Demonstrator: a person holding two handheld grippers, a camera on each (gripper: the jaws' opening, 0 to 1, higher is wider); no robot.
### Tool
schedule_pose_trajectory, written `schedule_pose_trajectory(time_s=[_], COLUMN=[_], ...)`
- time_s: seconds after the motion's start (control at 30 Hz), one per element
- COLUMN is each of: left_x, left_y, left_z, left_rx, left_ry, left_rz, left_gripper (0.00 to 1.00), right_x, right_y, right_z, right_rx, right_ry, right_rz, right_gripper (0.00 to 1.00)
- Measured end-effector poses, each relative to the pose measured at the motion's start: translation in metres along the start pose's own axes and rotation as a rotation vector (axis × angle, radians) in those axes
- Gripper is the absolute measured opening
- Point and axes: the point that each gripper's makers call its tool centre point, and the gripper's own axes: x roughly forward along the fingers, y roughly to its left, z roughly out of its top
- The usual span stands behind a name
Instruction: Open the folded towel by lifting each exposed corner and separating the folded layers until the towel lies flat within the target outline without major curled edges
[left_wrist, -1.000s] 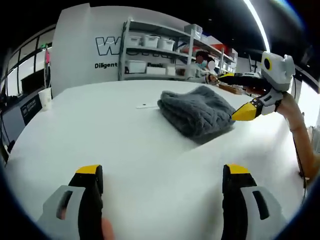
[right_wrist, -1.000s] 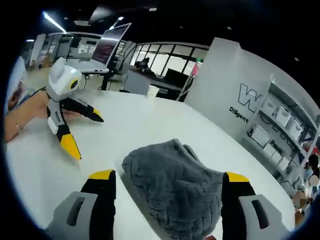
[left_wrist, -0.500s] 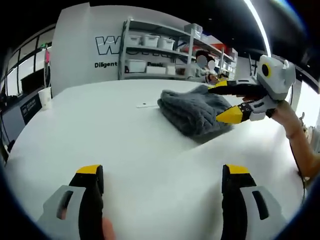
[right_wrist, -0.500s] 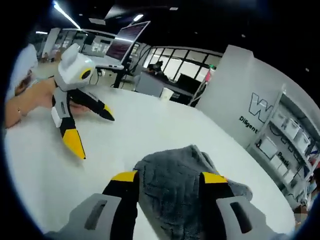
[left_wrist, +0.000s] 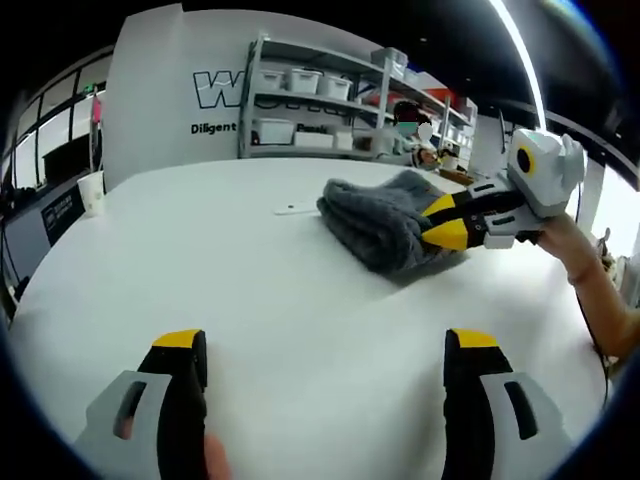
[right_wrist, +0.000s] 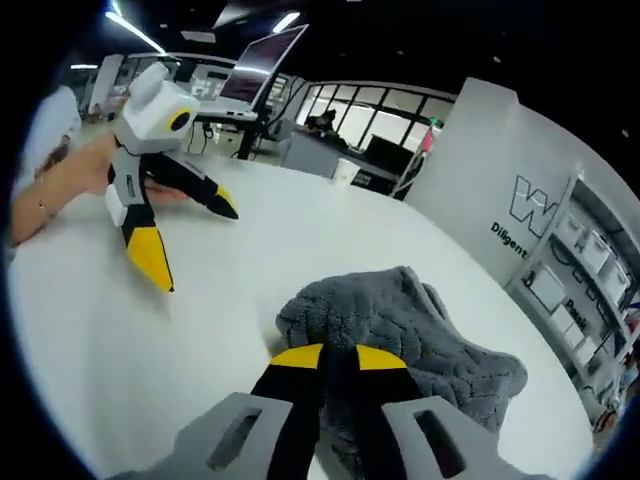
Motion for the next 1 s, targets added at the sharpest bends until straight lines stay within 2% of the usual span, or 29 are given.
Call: schedule_pose_trajectory(time_s=[0.3, 0.53, 0.77, 1.0], left_x=[0.001, 0.001, 0.002, 0.003], left_y=[0.002, 0.001, 0.000, -0.001], left_z=[-0.001, -0.003, -0.006, -0.001], left_rx=[-0.003, -0.003, -0.003, 0.005], left_ry=[0.007, 0.014, 0.018, 0.007], left_rz=[0.002, 0.000, 0.003, -0.002], left_gripper=[0.96, 0.96, 0.95, 0.95], right_x=[-0.012, -0.027, -0.049, -0.072], right_y=[0.004, -0.001, -0.013, -0.040], right_z=[-0.006, -0.019, -0.036, -0.063], right_rx=[-0.003, -0.007, -0.018, 0.056], right_ry=[0.040, 0.059, 0.105, 0.170], right_rz=[0.071, 0.115, 0.117, 0.078], right_gripper=[0.02, 0.02, 0.01, 0.00])
